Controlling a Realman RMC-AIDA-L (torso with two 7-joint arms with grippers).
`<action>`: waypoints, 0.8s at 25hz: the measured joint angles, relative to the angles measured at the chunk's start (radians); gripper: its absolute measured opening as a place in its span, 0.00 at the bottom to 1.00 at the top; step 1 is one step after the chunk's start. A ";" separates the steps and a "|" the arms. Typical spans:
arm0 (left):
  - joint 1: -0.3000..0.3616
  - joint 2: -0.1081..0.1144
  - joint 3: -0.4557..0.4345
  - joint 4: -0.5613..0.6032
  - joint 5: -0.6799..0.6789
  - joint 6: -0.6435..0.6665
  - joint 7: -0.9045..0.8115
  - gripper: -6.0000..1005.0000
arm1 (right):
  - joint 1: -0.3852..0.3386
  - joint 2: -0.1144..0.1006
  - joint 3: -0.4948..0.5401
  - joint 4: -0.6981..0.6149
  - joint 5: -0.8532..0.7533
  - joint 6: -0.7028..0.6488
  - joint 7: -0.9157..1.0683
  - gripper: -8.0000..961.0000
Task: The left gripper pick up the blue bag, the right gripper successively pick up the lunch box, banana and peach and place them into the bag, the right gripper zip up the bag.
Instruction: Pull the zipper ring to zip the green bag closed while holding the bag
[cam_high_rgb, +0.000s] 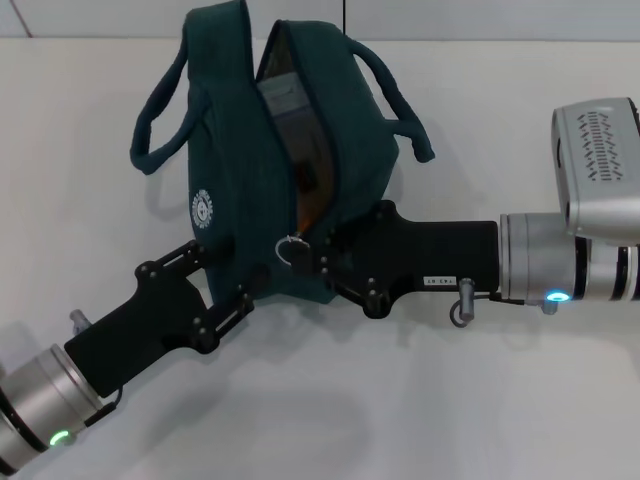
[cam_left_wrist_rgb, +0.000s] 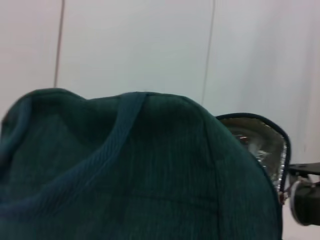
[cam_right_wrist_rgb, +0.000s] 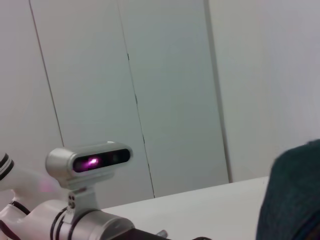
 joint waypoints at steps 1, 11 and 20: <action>-0.002 0.000 0.000 0.000 -0.002 -0.004 0.000 0.64 | 0.000 0.000 0.001 0.000 0.000 0.000 0.000 0.03; -0.027 0.000 0.003 0.004 -0.004 -0.030 0.020 0.40 | -0.013 -0.001 0.040 0.009 0.002 -0.007 0.000 0.03; -0.043 0.000 0.008 -0.001 0.007 -0.039 0.067 0.17 | -0.028 0.000 0.056 0.003 0.012 -0.031 -0.037 0.03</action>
